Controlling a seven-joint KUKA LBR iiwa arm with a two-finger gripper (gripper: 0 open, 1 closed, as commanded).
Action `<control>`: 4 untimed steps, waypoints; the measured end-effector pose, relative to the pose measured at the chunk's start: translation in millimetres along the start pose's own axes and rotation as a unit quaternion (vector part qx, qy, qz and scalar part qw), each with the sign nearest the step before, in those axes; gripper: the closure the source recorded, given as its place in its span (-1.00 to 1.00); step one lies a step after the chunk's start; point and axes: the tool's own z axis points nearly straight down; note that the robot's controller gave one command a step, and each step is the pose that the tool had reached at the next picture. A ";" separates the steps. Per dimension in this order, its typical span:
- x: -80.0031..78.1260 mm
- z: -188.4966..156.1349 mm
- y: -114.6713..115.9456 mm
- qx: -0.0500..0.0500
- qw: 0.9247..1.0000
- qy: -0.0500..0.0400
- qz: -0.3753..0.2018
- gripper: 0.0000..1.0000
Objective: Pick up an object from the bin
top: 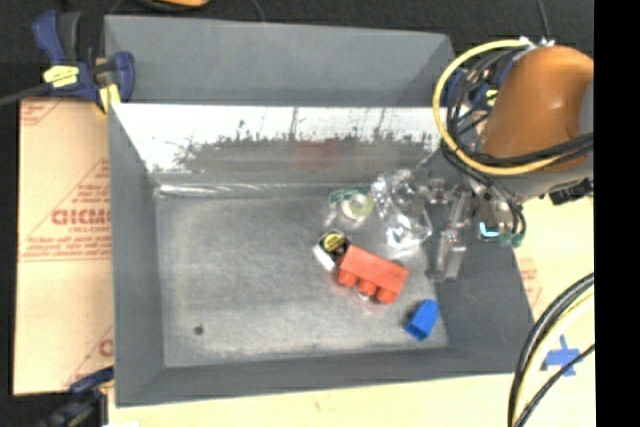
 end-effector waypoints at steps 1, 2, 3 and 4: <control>62.3 110.2 11.6 -0.001 0.998 0.002 0.070 -1.00; 66.6 121.4 -0.4 -0.001 0.987 -0.002 0.158 -1.00; 66.2 120.4 -0.7 0.000 0.988 -0.003 0.155 1.00; 58.1 119.9 38.6 0.000 0.991 -0.004 0.130 1.00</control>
Offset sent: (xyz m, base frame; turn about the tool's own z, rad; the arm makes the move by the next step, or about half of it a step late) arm -0.0602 0.0120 -0.1066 0.1390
